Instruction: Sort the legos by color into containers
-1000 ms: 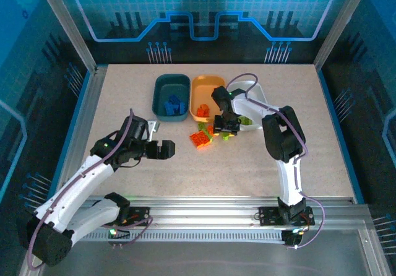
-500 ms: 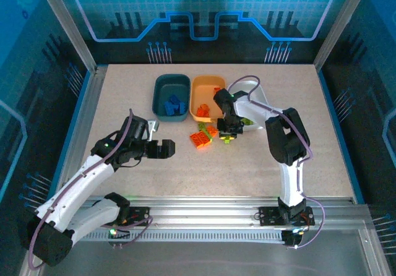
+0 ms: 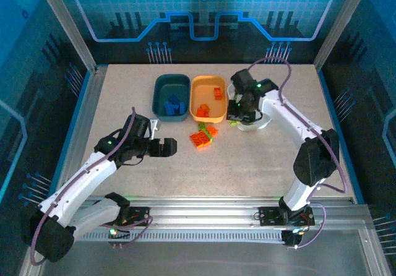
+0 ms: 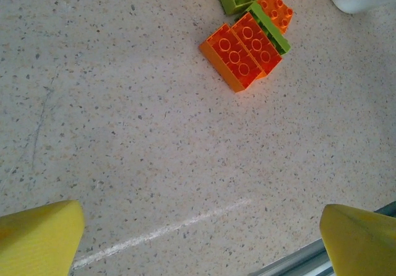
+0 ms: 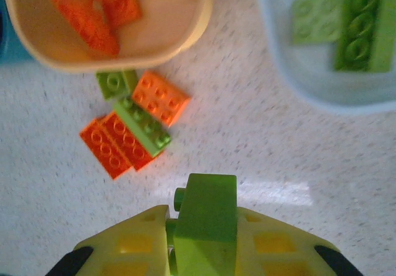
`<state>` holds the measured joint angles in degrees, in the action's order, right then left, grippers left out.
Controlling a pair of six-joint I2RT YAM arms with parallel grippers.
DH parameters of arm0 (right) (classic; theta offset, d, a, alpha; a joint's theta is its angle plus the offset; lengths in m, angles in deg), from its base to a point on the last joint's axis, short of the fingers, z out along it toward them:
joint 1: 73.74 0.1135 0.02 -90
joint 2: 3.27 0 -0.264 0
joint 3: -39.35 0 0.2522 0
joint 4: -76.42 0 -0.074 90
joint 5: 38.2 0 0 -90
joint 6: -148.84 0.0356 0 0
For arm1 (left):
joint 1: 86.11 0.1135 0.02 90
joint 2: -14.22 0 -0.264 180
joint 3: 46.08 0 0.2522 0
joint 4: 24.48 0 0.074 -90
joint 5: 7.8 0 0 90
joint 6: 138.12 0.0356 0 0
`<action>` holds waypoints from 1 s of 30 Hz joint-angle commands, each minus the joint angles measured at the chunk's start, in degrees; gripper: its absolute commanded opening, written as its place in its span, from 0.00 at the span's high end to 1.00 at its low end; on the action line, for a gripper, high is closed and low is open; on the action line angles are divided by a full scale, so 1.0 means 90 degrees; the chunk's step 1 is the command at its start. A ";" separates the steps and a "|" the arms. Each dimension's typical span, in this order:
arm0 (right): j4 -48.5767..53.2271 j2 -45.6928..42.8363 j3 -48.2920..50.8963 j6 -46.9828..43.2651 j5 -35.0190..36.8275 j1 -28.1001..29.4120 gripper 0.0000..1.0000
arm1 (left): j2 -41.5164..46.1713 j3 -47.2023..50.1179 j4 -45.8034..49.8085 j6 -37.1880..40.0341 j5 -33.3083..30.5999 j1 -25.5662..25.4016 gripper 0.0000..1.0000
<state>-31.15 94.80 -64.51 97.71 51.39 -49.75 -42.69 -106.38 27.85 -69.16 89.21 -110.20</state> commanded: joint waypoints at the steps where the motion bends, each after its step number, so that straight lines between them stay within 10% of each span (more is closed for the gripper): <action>1: 0.0404 0.0412 -0.0460 -0.0191 0.0127 -0.0520 0.78 | -0.0182 -0.0152 -0.0103 0.0039 0.0167 0.0065 0.01; 30: 0.0075 0.5665 -0.5659 0.0847 -0.0336 -0.1424 0.79 | -0.0763 -0.0408 0.0493 0.0296 0.0033 0.0336 0.01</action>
<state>-30.73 141.57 -112.05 102.28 49.18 -61.68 -49.27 -109.38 30.01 -67.47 89.36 -107.62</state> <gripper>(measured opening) 0.227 0.990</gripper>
